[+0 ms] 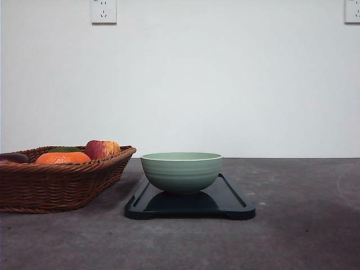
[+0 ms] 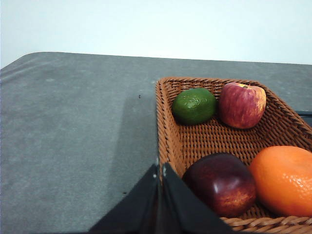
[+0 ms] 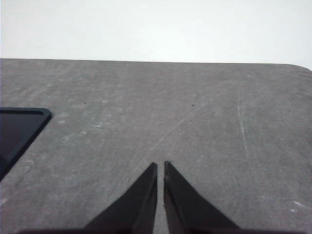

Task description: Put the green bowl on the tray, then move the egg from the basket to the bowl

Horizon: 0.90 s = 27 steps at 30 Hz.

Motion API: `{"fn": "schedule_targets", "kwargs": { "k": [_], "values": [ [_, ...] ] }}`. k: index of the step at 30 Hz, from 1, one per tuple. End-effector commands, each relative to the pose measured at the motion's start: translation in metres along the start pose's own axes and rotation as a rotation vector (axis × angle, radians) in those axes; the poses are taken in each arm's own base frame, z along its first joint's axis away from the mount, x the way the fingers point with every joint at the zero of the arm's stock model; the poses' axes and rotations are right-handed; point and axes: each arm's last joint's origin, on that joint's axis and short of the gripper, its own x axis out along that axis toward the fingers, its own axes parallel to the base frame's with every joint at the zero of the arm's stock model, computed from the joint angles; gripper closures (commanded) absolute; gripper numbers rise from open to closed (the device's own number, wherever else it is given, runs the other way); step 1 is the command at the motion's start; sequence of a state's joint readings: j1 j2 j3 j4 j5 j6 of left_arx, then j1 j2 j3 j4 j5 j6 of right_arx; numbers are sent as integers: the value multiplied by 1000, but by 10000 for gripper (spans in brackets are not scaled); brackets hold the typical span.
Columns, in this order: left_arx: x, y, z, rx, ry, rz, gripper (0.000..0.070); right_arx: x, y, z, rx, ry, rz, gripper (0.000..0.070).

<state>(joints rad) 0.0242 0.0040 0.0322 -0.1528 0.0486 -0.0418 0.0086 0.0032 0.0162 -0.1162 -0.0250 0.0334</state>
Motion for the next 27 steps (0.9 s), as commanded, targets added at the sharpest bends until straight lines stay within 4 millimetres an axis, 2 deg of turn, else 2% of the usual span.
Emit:
{"fn": "schedule_targets", "kwargs": {
  "k": [1,27],
  "values": [
    [2,0,-5,-2,6,1,700,0,0,0,11,-7,3,684],
    [2,0,-5,-2,6,1,700,0,0,0,11,-7,2,684]
  ]
}}
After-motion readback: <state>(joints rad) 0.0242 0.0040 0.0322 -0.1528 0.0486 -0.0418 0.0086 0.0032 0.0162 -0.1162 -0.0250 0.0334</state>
